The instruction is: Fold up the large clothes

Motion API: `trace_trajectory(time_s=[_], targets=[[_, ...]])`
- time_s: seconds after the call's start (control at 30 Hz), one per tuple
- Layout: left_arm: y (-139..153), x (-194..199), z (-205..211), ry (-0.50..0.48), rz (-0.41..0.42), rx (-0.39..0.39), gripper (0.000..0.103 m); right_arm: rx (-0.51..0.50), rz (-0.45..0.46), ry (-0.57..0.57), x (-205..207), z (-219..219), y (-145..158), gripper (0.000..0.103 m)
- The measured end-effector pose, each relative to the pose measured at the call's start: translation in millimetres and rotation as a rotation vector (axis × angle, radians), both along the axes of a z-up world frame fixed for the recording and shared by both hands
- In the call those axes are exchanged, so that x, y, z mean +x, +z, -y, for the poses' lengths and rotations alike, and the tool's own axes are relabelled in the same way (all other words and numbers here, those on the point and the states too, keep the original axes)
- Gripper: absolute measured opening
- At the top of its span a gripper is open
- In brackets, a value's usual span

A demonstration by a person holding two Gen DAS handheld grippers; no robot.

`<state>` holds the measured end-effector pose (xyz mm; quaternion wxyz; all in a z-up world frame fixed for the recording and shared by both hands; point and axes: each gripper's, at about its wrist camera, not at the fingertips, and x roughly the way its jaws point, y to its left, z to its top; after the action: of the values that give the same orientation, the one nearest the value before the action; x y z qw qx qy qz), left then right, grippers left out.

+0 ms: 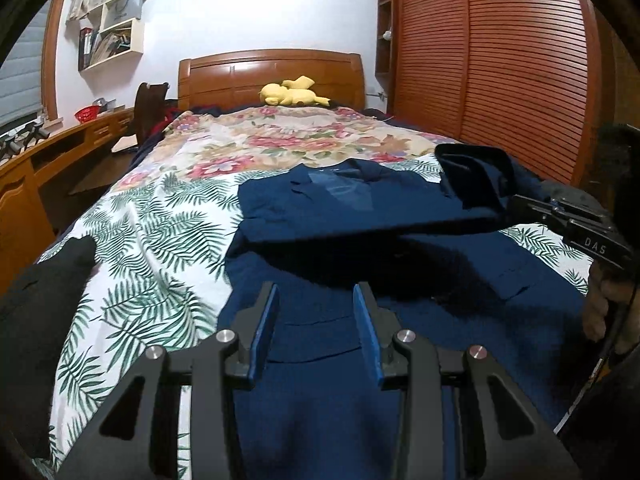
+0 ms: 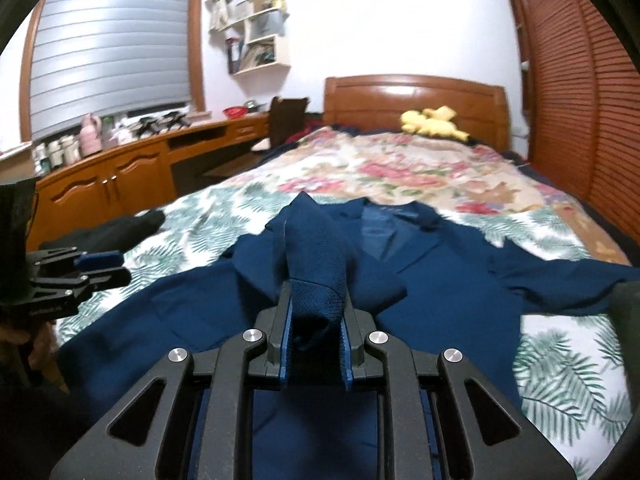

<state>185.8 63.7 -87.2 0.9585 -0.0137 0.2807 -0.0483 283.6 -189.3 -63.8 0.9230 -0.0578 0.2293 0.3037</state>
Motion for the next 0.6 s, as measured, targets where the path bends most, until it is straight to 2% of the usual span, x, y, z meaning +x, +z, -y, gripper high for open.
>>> trace_trajectory(time_s=[0.1, 0.27, 0.37, 0.53, 0.6], targets=[[0, 2, 7, -0.013, -0.001, 0.005, 0.037, -0.016, 0.010, -0.052, -3, 12, -3, 0.017], [0, 3, 14, -0.027, 0.001, 0.007, 0.037, -0.051, -0.108, -0.068, -4, 24, -30, 0.024], [0, 3, 18, -0.033, 0.003, 0.006, 0.037, -0.087, -0.133, -0.070, -5, 25, -38, 0.028], [-1, 4, 27, -0.045, 0.001, 0.006, 0.037, -0.073, -0.102, -0.089, -11, 31, -33, 0.052], [-2, 4, 31, -0.051, -0.001, 0.011, 0.037, -0.055, -0.095, -0.087, -12, 33, -31, 0.055]])
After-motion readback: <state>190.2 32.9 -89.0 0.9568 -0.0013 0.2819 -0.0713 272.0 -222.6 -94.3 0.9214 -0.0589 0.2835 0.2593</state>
